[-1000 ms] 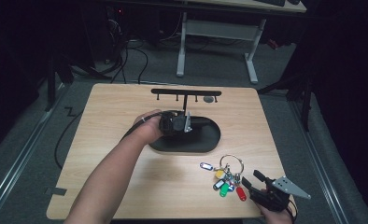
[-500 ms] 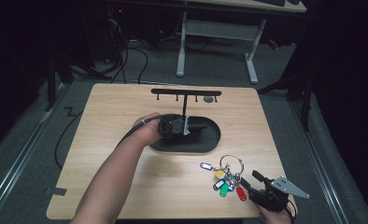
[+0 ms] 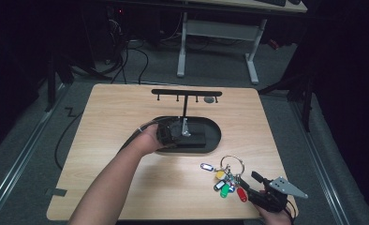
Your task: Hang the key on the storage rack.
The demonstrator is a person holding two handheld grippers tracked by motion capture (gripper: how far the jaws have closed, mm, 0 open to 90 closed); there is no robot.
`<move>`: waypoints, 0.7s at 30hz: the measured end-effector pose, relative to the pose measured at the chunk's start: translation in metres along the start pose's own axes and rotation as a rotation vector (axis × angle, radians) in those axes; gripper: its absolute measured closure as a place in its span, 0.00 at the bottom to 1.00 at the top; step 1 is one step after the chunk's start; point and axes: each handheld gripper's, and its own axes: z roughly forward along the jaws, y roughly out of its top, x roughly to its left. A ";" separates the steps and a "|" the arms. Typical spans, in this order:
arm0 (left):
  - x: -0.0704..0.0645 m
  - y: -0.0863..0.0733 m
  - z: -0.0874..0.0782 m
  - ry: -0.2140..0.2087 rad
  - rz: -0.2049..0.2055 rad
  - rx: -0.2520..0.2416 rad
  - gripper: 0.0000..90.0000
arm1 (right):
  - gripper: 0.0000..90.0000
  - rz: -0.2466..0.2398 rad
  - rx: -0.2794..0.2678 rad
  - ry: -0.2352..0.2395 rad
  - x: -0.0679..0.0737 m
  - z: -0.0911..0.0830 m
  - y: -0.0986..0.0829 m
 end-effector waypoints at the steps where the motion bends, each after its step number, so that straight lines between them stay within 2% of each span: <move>1: 0.000 -0.002 -0.003 -0.007 -0.020 -0.004 0.67 | 0.41 0.002 0.002 0.000 0.000 0.000 0.000; 6: 0.000 -0.018 -0.015 -0.027 -0.114 -0.030 0.65 | 0.41 0.001 0.012 -0.008 0.000 0.000 -0.001; 12: -0.001 -0.038 -0.029 -0.033 -0.189 -0.054 0.58 | 0.41 0.007 0.023 -0.018 -0.001 0.002 -0.002; 14: -0.003 -0.045 -0.032 -0.031 -0.227 -0.052 0.58 | 0.41 0.009 0.023 -0.019 -0.001 0.002 -0.002; 18: -0.008 -0.063 -0.040 -0.044 -0.290 -0.083 0.58 | 0.41 0.010 0.024 -0.025 -0.002 0.001 -0.002; 21: -0.014 -0.078 -0.044 -0.067 -0.330 -0.103 0.56 | 0.40 0.008 0.026 -0.032 -0.002 0.001 -0.003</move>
